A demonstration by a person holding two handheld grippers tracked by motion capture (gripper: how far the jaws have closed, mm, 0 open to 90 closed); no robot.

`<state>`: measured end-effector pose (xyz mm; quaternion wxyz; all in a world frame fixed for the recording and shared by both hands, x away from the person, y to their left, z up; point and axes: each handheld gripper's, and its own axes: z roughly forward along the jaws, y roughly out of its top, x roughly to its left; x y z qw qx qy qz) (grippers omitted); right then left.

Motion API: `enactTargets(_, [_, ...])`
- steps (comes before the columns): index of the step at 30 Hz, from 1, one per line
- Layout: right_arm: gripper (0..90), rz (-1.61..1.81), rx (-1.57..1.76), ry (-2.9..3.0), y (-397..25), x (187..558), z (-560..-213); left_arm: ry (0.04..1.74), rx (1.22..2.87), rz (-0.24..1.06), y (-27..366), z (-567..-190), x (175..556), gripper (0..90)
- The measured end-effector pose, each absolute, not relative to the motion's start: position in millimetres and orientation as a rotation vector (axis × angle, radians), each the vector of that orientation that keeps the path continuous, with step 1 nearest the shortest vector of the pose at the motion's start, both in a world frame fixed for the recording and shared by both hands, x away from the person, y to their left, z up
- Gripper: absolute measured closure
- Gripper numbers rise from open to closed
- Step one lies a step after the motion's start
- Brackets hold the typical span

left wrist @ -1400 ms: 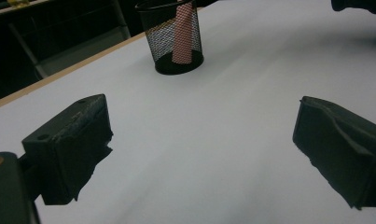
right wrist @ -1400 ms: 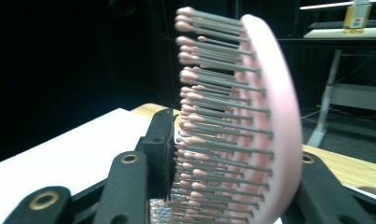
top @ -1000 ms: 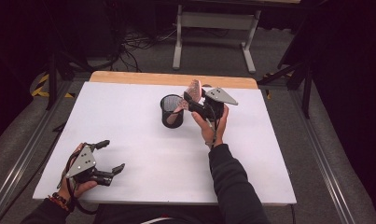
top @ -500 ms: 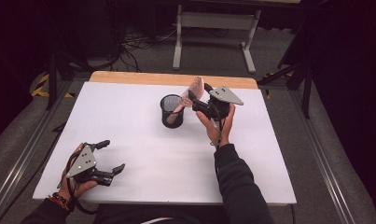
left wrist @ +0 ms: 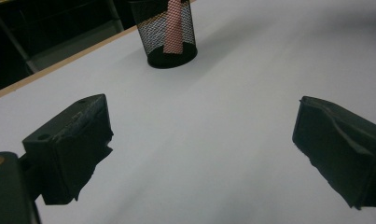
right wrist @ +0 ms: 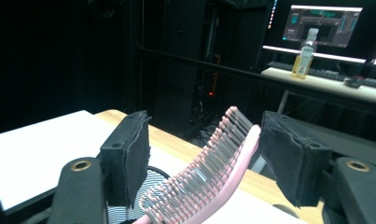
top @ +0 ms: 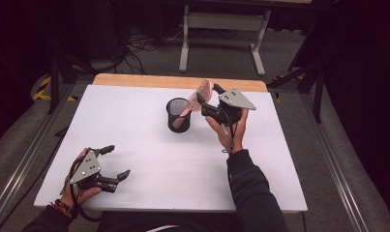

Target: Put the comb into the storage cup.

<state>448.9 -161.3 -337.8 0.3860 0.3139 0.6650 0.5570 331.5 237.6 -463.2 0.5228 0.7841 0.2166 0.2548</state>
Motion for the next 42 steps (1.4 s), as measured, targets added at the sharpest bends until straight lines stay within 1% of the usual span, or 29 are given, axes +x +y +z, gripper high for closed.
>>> enactTargets(7, [31.3, 1.388, 0.758, 1.684, -162.2, 441.8, -329.1, 0.516, 1.881, 0.612, 237.3, -463.3, 331.6, 5.8])
enactTargets(16, [25.1, 1.353, 0.726, 1.689, -162.0, 437.1, -325.4, 0.514, 1.889, 0.605, 236.9, -464.1, 332.2, 5.8])
enactTargets(29, [20.9, 1.308, 0.678, 1.713, -158.2, 428.4, -322.2, 0.525, 1.879, 0.584, 237.9, -464.3, 333.8, 5.8])
enactTargets(42, [5.9, 1.301, 0.664, 1.731, -155.6, 421.3, -322.5, 0.524, 1.883, 0.588, 238.0, -464.1, 333.6, 6.1])
